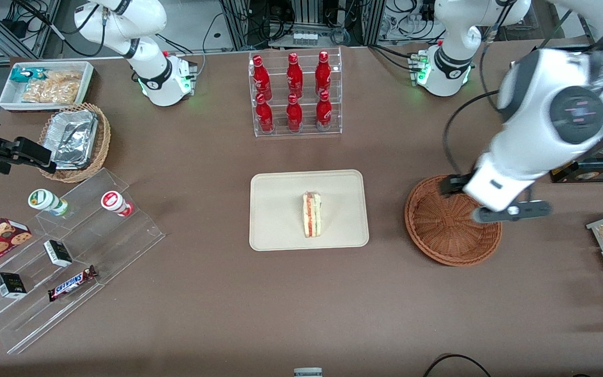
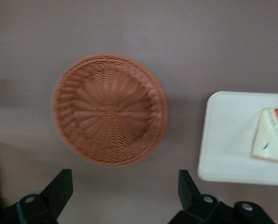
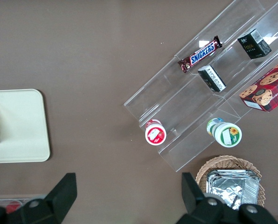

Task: Place sandwich from basket to tray

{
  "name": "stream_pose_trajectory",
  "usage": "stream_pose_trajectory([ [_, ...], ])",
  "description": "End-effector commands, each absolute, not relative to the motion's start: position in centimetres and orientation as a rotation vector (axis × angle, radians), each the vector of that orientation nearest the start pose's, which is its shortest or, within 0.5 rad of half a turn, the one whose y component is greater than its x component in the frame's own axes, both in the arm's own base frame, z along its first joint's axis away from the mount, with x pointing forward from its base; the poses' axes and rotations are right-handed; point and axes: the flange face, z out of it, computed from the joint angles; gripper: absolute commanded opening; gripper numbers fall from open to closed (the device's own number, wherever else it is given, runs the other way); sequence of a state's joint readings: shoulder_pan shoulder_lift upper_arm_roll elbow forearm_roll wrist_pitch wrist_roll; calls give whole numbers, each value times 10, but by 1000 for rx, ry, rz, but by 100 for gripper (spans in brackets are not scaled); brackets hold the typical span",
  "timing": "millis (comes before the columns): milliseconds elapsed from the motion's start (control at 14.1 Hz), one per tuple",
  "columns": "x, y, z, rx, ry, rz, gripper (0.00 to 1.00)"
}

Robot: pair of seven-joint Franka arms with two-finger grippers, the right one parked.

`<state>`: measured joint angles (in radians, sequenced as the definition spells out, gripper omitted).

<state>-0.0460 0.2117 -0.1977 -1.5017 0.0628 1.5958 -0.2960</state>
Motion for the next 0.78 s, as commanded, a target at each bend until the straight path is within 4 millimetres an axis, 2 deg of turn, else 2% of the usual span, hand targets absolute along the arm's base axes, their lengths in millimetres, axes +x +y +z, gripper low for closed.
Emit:
stream_pose_trajectory([
  [0,584,-82,569,-3109,-39,165,100],
  [142,572,-47,590,-3107,-77,188,100],
  [213,562,-37,605,-3102,-36,185,100],
  [496,540,-37,633,-3086,-40,183,100],
  [709,531,-38,643,-3081,-38,192,100],
])
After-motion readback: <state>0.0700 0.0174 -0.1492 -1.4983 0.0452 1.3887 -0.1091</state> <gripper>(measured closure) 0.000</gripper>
